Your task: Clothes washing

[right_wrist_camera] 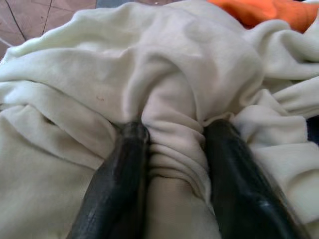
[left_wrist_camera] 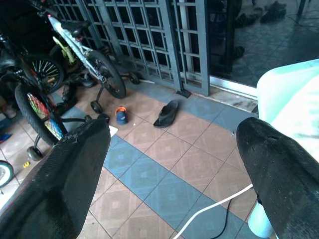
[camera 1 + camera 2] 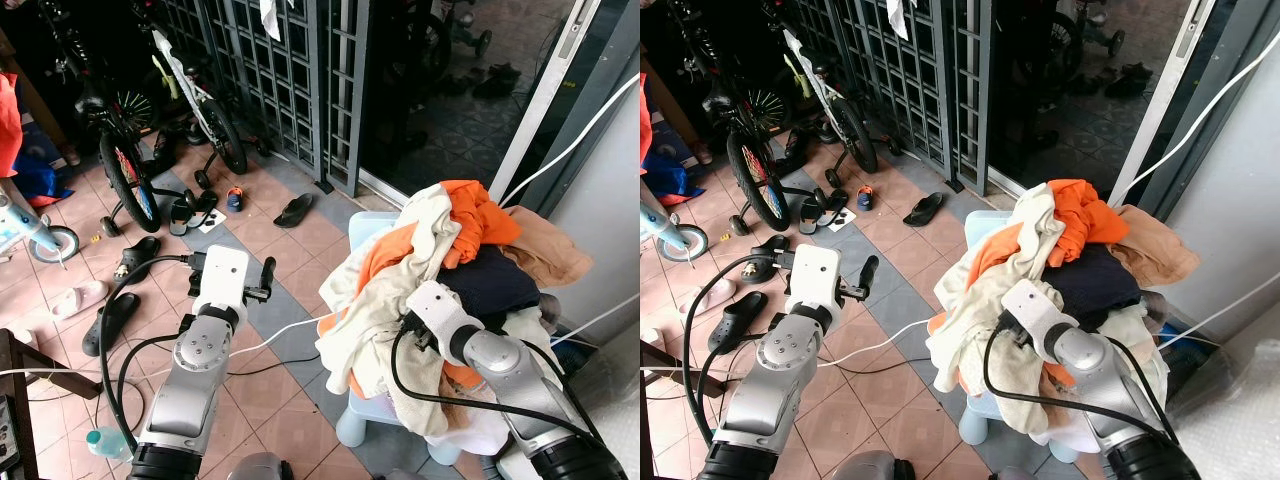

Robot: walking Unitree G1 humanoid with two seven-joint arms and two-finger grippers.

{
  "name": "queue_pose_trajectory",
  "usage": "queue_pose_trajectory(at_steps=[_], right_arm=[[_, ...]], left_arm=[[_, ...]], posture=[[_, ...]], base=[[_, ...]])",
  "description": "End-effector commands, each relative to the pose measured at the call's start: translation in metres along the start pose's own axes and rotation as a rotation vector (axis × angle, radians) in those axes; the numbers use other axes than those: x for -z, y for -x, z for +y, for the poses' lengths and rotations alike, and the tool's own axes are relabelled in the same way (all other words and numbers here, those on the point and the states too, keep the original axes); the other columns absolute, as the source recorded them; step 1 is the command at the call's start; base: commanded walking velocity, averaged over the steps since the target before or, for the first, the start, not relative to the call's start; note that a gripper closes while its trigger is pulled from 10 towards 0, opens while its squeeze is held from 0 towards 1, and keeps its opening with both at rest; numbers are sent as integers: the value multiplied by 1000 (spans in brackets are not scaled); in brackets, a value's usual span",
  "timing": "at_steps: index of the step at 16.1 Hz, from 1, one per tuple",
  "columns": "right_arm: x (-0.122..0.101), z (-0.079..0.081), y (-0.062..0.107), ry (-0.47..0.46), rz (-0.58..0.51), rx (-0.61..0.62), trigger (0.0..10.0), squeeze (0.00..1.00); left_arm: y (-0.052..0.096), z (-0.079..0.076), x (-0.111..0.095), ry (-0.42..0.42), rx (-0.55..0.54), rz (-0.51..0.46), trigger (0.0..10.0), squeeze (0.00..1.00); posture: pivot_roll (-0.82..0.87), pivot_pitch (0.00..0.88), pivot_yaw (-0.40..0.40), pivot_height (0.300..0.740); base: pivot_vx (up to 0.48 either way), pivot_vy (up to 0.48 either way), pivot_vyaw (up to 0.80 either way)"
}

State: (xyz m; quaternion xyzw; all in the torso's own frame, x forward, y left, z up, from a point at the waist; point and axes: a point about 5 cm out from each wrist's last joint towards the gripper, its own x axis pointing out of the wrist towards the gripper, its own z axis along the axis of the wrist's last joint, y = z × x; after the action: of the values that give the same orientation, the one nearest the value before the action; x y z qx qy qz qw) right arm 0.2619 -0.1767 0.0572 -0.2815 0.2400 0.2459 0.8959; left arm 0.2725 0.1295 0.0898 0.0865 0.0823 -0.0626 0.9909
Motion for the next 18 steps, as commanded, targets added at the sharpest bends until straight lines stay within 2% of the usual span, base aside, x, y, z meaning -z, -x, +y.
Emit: queue_pose_trajectory(at_steps=[1,6,8,9,10,12,14,17,18], right_arm=[[9,2,-1,-25,39,-4,0,0],[9,2,-1,-39,26,27,0,0],[11,1,0,-51,30,43,0,0],[7,-3,2,-111,-10,93,0,0],[-3,-10,5,-206,-112,188,0,0],[-19,-21,13,-303,-253,313,0,0],[-44,-37,28,-416,-437,449,0,0],[-67,-41,39,-453,-559,505,0,0],[-71,-46,51,-440,-599,579,0,0]], left_arm=[[-1,3,1,-4,-12,13,10000,0],[-2,5,1,-4,-48,16,10000,0],[-2,6,2,29,-59,13,10000,0],[-1,7,1,115,-66,11,10000,0],[-2,8,0,127,-73,6,10000,0],[-3,8,0,119,-68,2,10000,0],[-5,7,-1,121,-56,-8,10000,0],[-7,8,-4,127,-57,-25,10000,0],[-8,9,-4,122,-58,-33,10000,0]], posture=[[4,0,62,740],[-2,0,57,740],[-6,0,54,740],[-13,0,49,740],[-15,0,53,740],[-26,0,66,740],[-38,0,79,740],[-44,0,89,740],[-43,0,87,740]], base=[[0,0,0],[0,0,0],[0,0,0],[0,0,0],[0,0,0],[0,0,0],[0,0,0],[0,0,0],[0,0,0]])
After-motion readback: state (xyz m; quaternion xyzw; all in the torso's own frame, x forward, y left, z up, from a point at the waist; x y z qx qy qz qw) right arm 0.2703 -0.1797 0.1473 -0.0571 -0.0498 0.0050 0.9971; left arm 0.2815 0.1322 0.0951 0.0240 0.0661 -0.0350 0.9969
